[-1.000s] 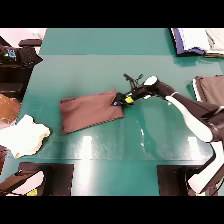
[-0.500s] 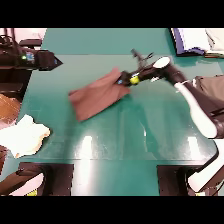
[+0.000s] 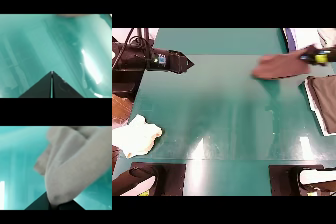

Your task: Fold the shirts.

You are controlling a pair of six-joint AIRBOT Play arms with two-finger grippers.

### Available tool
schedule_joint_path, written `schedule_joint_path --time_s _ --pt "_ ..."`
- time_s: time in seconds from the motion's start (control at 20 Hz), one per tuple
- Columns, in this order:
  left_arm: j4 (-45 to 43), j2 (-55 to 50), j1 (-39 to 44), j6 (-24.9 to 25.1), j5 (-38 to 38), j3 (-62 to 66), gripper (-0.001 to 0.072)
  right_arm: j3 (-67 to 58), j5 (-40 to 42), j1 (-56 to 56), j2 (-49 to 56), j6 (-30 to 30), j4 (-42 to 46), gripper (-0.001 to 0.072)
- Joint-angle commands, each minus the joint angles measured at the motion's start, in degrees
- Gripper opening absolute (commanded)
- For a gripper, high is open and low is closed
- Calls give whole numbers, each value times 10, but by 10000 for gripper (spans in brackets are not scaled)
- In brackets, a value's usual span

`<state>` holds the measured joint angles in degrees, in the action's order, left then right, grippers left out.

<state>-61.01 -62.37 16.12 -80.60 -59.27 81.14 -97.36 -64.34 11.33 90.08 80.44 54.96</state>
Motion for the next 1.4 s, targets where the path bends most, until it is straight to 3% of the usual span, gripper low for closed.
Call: schedule_joint_path --time_s 0.0,0.35,0.5,0.65,0.9,1.05,1.35 --pt "2 0 15 0 7 0 32 0 16 122 -20 5 15 19" --pt "2 0 15 -6 9 0 32 -5 120 186 -20 5 -30 19" --pt "2 0 15 -6 6 0 32 -56 111 183 -20 5 -34 19" --pt "2 0 15 -6 5 0 33 -126 65 188 -21 5 -19 18" --pt "2 0 15 -5 0 0 33 -177 -80 212 -26 5 -7 19" --pt "2 0 15 -4 -10 0 33 -118 -119 237 -60 5 0 18" --pt "2 0 15 -4 -19 0 33 108 -142 285 -183 6 148 19"
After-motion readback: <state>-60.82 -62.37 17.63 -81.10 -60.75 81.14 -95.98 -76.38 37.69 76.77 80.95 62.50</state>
